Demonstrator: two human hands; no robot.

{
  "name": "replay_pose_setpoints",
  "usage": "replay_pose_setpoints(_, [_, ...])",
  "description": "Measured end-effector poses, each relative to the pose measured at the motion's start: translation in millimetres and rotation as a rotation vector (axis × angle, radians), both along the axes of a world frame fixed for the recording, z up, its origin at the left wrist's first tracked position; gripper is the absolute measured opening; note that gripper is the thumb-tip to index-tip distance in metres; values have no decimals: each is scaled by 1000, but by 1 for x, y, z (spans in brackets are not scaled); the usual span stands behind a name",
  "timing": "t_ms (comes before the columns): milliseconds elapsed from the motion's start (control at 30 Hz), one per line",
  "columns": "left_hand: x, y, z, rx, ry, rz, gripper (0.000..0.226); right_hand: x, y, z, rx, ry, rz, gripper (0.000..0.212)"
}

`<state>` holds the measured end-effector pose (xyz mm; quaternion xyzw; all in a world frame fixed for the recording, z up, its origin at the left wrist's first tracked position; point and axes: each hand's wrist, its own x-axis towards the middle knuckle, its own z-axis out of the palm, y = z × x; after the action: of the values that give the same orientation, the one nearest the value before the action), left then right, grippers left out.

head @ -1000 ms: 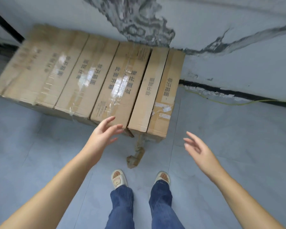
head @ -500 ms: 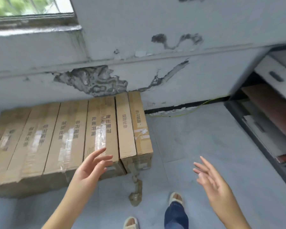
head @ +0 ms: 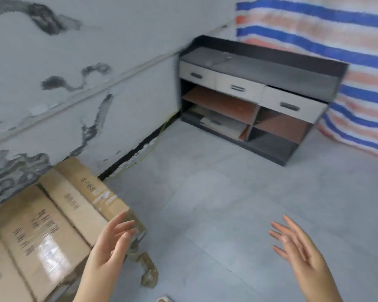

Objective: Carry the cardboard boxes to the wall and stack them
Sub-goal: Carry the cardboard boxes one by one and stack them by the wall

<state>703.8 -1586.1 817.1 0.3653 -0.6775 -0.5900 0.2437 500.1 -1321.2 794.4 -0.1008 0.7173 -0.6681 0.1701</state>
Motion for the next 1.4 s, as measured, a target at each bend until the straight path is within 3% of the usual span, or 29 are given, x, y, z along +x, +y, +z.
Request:
replay_pose_setpoints(133, [-60,60,-4,-34,-8,-228,60,3,109,9,44,39,-227,96])
replay_pose_setpoints(267, [-127,167,-6,-4,21,-459,37,17,245,16,77,31,-460,96])
replay_pose_setpoints(467, [-207,336,-8,3,42,-802,33,54,403,23,67,18,-806,81])
replay_pose_setpoints(633, [-252,441,2,-43,55,-1059,38,92,477,20,64,0,-1036,97])
replay_pose_setpoints(733, [-274,495,3,-46,50,-1165,28,110,505,7,38,-32,-1165,88])
replay_pose_setpoints(833, [-298,542,-5,-58,38,-1250,36,112,532,-2,13,-88,-1244,82])
replay_pose_setpoints(967, [-344,603,-15,-41,31,-1332,41,88,582,-12,39,-104,-1326,102])
replay_pose_setpoints(1133, [-424,688,-19,0,88,-1377,48,16,664,-9,84,-46,-1402,98])
replay_pose_setpoints(1400, [-550,845,-9,6,86,-1496,33,-73,789,17,118,15,-1523,99])
